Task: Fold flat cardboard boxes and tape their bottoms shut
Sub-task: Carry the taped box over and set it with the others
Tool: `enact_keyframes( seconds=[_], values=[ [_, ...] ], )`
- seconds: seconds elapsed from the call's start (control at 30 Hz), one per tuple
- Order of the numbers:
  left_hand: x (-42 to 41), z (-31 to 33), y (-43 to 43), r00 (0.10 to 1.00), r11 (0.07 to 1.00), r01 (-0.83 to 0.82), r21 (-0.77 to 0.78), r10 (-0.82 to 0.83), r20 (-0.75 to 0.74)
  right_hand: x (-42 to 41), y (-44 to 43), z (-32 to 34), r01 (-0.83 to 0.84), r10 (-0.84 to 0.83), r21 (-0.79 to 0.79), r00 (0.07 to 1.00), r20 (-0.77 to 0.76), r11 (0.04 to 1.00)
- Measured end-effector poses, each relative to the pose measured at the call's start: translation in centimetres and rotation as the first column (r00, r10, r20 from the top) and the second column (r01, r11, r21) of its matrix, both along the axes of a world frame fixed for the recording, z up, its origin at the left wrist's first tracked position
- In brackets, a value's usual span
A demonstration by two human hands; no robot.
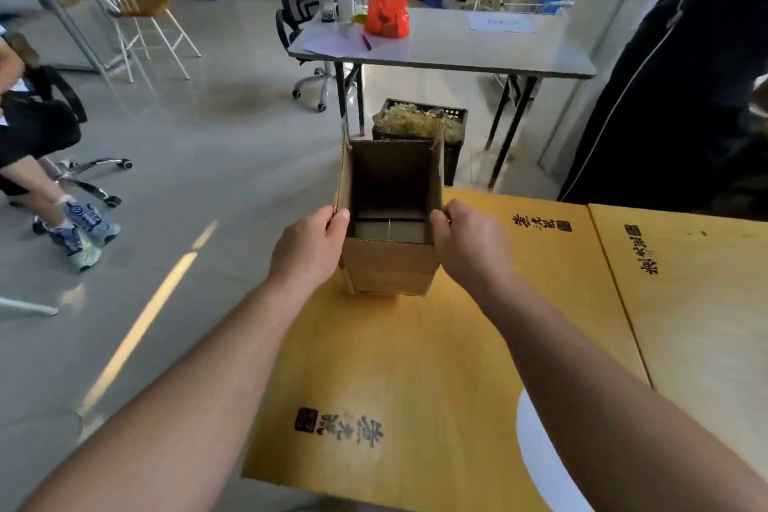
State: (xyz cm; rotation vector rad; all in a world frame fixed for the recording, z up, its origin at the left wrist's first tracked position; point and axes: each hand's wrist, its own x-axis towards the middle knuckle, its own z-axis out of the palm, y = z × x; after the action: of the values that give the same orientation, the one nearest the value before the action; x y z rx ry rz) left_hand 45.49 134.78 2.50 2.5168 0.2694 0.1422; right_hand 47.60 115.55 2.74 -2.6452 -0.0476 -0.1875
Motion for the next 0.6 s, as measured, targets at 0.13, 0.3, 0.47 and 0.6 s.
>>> enact_keyframes(
  seconds=[0.13, 0.3, 0.47, 0.6],
  values=[
    [5.6, -0.1, 3.3, 0.999, 0.998, 0.050, 0.023, -0.051, 0.018, 4.3, 3.3, 0.4, 0.106, -0.106, -0.011, 0.994, -0.001, 0.994],
    [10.0, -1.5, 5.8, 0.993, 0.995, 0.090, 0.052, -0.086, -0.084, 7.1, 6.4, -0.9, 0.145, -0.143, 0.010, 0.983, -0.116, 0.989],
    [10.9, -2.9, 6.3, 0.975, 0.989, 0.146, 0.019, -0.141, -0.169, 7.8, 6.8, -2.2, 0.204, -0.191, 0.026, 0.950, -0.246, 0.979],
    [10.9, -2.7, 6.8, 0.966, 0.984, 0.177, -0.015, -0.177, -0.191, 7.2, 6.6, -1.8, 0.212, -0.223, -0.076, 0.954, -0.198, 0.974]
  ],
)
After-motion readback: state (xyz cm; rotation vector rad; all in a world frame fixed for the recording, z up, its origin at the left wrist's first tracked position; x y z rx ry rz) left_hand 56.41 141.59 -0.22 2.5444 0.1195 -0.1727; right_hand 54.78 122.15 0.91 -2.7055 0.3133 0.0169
